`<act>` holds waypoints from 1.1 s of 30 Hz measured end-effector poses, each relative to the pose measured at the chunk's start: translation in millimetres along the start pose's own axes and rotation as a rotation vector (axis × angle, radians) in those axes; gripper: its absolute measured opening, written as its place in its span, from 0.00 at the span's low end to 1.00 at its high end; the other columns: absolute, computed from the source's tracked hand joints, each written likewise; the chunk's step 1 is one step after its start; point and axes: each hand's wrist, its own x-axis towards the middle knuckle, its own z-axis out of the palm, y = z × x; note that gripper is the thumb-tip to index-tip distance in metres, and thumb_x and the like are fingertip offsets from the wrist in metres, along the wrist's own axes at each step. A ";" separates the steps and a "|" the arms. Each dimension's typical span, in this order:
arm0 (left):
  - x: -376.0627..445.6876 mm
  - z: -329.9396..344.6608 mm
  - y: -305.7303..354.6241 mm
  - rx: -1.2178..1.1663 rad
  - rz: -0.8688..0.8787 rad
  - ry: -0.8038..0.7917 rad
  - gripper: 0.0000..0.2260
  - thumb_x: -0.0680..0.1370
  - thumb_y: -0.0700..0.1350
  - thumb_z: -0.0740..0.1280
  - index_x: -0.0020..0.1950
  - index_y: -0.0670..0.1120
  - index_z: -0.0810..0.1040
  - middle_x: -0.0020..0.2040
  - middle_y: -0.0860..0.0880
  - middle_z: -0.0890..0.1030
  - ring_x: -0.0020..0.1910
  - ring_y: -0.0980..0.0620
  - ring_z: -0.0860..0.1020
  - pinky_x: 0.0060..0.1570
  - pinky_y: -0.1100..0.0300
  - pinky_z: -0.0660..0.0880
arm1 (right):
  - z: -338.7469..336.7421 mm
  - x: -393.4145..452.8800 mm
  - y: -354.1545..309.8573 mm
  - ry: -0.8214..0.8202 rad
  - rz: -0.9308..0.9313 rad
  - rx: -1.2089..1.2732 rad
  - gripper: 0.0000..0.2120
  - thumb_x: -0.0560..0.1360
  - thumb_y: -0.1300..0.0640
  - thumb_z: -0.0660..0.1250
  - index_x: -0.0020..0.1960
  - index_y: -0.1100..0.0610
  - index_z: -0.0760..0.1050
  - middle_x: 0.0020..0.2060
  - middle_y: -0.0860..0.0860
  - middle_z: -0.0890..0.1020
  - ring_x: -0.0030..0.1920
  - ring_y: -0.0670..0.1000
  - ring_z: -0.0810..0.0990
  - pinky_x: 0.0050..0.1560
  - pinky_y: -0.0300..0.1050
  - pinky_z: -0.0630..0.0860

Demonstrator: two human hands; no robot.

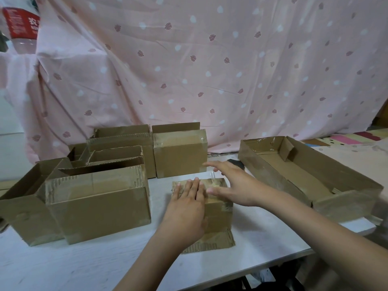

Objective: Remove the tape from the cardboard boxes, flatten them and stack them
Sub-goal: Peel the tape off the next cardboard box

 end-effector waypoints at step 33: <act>-24.6 -58.9 8.0 0.082 0.071 0.165 0.50 0.66 0.57 0.75 0.79 0.49 0.48 0.66 0.48 0.64 0.68 0.48 0.66 0.70 0.47 0.58 | -16.8 -27.8 -39.4 -0.082 0.633 0.269 0.33 0.81 0.32 0.46 0.73 0.56 0.58 0.41 0.67 0.84 0.36 0.63 0.85 0.38 0.54 0.84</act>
